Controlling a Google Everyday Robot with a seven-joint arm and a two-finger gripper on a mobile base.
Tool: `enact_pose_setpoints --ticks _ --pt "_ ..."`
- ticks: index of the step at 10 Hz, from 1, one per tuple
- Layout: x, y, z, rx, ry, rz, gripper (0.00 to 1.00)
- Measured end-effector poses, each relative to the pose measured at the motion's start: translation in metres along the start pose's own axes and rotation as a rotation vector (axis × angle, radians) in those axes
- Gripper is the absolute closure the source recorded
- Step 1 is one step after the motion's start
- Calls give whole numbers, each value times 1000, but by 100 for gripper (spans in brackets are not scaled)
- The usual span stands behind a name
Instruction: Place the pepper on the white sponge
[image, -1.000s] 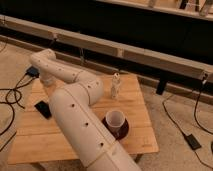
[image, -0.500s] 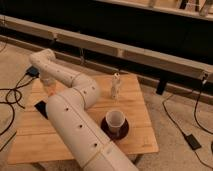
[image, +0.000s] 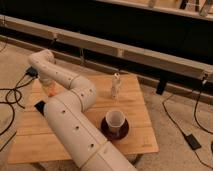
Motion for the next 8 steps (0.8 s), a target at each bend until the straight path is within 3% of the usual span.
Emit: enact_pose_setpoints --ticks 8 --pt "6 -2 -5 -13 16 -6 29"
